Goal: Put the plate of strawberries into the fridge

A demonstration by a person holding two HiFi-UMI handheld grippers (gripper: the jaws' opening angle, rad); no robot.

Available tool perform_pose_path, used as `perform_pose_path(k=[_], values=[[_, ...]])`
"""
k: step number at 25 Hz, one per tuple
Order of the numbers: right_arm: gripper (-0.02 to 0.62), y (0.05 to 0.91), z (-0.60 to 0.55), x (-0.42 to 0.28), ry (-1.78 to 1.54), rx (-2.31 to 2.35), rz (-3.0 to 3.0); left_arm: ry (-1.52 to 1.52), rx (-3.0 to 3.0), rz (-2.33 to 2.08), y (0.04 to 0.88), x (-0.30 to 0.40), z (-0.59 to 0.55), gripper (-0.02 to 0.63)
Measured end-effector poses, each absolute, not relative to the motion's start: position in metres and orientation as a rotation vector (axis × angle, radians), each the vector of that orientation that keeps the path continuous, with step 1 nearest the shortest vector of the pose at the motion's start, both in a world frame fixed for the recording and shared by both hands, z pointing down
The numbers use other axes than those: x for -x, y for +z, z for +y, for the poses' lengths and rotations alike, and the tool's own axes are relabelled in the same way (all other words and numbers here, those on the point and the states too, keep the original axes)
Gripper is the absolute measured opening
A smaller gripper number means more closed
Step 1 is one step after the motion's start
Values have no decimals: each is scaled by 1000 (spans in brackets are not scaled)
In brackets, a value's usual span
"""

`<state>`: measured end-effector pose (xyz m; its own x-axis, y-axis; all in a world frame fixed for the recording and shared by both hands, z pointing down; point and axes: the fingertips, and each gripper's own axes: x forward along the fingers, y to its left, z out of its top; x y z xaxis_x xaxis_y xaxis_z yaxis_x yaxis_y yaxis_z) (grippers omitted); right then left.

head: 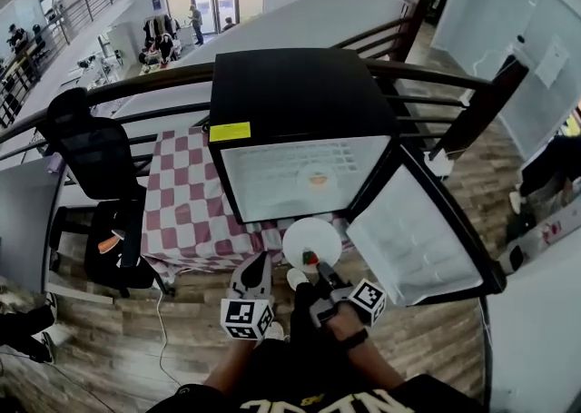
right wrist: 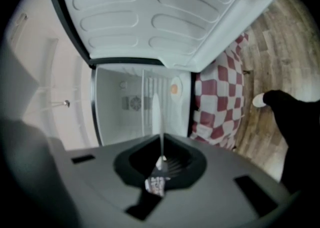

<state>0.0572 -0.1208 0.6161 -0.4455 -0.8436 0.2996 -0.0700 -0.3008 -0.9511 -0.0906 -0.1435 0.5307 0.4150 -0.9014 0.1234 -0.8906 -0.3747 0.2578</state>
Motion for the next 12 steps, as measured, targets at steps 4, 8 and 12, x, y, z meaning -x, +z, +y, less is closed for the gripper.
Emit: perform_pose_path(k=[4,8,12], values=[[29,634,-148,-59,-1808,1164,1407,-23,-2369,-1570,545,89,-167,17],[29,646,-163,-53,-1865,1191,1398,15,-2346,-1582,557,90,-183,17],[29,668,-183,-46,-1884,1169,1424,40,-2317,-1601,569,95,-201,17]])
